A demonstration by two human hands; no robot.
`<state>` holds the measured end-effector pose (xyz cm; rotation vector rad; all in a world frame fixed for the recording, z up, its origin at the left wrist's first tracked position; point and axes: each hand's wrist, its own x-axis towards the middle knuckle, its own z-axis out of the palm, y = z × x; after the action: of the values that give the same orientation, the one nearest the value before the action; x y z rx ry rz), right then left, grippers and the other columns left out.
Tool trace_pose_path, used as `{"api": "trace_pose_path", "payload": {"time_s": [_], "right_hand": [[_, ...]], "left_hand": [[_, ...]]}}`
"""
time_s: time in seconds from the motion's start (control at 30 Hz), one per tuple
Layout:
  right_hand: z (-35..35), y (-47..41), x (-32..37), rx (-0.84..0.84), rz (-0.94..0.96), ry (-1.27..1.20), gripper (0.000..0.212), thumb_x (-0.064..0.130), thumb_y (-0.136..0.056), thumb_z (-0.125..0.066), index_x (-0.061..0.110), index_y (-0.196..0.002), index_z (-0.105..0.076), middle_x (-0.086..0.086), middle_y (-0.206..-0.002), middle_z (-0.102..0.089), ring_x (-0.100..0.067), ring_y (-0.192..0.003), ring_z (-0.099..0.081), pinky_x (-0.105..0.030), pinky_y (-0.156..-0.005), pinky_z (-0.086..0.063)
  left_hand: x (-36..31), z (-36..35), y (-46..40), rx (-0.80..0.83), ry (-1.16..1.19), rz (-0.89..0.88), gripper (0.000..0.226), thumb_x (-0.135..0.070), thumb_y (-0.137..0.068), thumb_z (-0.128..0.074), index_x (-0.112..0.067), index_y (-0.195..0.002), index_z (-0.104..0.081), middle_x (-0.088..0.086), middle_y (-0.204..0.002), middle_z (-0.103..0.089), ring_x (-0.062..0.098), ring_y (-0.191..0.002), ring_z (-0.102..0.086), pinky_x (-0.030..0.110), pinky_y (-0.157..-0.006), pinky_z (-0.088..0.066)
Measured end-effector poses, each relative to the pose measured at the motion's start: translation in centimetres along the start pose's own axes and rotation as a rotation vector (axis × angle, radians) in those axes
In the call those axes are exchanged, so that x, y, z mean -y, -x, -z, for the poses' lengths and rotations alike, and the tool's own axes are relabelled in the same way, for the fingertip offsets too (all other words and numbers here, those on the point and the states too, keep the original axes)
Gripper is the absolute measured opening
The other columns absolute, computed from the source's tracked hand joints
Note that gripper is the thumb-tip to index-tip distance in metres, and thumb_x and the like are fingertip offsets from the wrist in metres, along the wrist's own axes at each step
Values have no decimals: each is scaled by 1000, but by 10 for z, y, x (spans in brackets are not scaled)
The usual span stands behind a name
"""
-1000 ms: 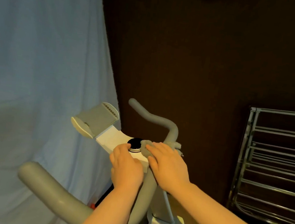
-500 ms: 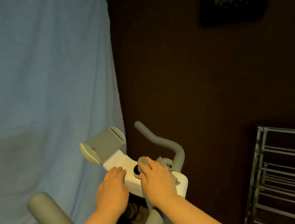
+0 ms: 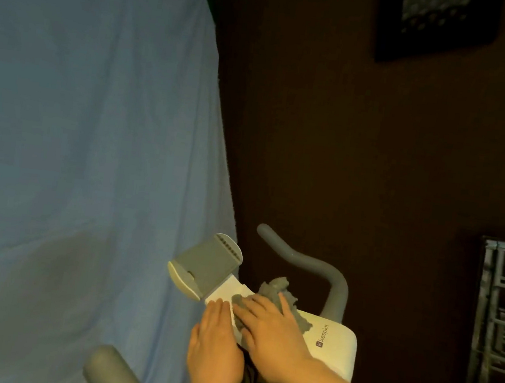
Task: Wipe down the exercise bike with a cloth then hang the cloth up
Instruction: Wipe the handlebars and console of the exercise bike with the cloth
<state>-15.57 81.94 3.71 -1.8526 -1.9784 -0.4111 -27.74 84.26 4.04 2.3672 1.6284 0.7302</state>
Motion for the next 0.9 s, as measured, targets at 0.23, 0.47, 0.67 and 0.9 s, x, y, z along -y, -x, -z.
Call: {"api": "trace_pose_path", "payload": {"time_s": [0.23,0.47,0.67,0.9], "right_hand": [[-1,-40,-3,301,-114,-11,50,29,-103,-33,27,-152,-23,5,-159,-22,-18,-144,-22,-50,-112,-18],[16,-18,-33,320,217,-185,47,35,-102,-37,40,-148,-30,18,-157,-25,-7,-144,-20,-38,-114,-19],[1,-37,-10,253,51,-92,48,32,-103,-31,31,-151,-27,10,-160,-20,-15,-146,-18,-41,-114,-21],[16,-37,-37,437,142,-208,50,37,-103,-32,38,-152,-21,16,-161,-15,-12,-147,-15,-41,-117,-19]], "left_hand": [[1,5,4,-8,220,85,62,-1,-97,-34,-17,-153,-15,1,-162,-11,17,-148,-9,31,-120,-13],[8,6,3,26,528,75,51,4,-93,-41,-17,-139,-44,-3,-135,-46,13,-126,-45,19,-101,-33],[8,-3,-5,-11,506,72,44,-3,-96,-46,-18,-137,-43,-1,-133,-44,12,-121,-45,21,-103,-33],[15,-12,-14,-30,513,68,34,3,-90,-52,-27,-105,-51,-6,-112,-46,12,-115,-51,21,-96,-37]]}}
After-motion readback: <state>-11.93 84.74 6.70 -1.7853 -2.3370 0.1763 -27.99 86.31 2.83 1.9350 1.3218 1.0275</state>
